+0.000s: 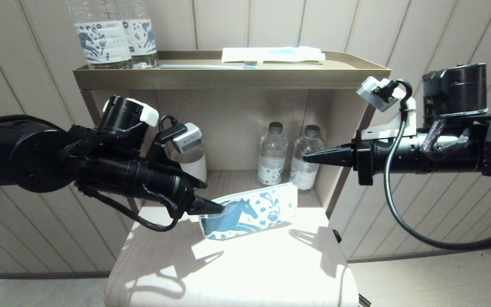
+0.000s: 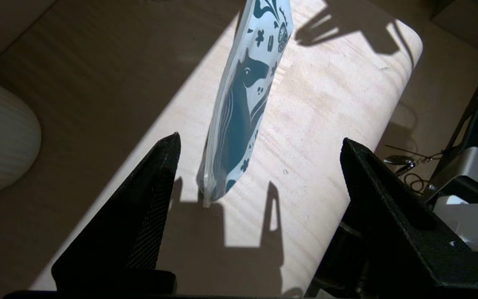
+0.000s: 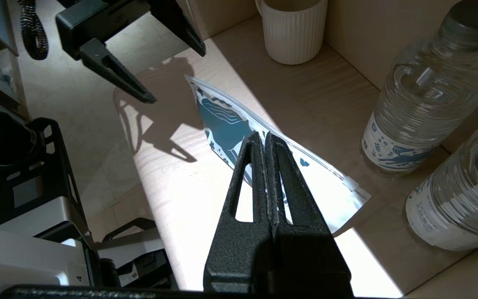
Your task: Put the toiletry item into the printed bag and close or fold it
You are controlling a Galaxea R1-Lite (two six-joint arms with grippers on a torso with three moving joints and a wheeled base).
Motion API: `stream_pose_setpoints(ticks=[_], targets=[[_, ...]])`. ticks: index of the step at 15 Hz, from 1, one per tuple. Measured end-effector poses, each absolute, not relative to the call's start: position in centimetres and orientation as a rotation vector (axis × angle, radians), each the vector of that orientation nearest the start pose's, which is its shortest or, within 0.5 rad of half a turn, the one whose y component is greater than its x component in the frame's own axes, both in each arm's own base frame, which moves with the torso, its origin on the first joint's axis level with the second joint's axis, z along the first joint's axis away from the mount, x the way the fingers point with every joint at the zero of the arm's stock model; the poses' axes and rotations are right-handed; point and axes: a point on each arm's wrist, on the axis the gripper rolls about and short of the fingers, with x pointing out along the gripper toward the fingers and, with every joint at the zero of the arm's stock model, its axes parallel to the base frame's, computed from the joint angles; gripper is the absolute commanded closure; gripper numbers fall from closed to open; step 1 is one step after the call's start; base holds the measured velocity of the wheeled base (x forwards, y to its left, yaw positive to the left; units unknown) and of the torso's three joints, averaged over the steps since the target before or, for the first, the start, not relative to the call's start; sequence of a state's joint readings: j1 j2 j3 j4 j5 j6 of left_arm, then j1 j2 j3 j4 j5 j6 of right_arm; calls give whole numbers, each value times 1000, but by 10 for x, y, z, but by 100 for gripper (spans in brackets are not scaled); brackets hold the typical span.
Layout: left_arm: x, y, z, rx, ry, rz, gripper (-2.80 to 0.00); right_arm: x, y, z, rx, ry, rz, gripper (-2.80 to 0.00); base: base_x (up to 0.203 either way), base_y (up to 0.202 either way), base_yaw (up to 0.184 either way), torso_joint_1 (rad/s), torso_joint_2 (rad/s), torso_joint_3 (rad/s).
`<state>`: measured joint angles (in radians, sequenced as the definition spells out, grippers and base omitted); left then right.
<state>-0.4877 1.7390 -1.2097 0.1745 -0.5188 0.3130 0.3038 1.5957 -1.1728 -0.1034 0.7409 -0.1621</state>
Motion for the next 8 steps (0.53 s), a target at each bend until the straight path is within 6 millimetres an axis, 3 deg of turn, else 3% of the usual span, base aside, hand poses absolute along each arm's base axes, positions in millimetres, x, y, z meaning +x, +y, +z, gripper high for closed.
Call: stream_pose_setpoints(ticks=[1, 5, 8], targets=[[266, -155, 211, 272, 569, -1051, 0, 272, 101, 267, -72, 241, 1057, 0, 0, 0, 0, 0, 0, 0], [232, -138, 232, 260, 525, -999, 0, 271, 100, 270, -71, 235, 1054, 0, 0, 0, 0, 0, 0, 0], [206, -122, 250, 225, 486, -860, 0, 269, 99, 273, -72, 226, 1048, 0, 0, 0, 0, 0, 0, 0]])
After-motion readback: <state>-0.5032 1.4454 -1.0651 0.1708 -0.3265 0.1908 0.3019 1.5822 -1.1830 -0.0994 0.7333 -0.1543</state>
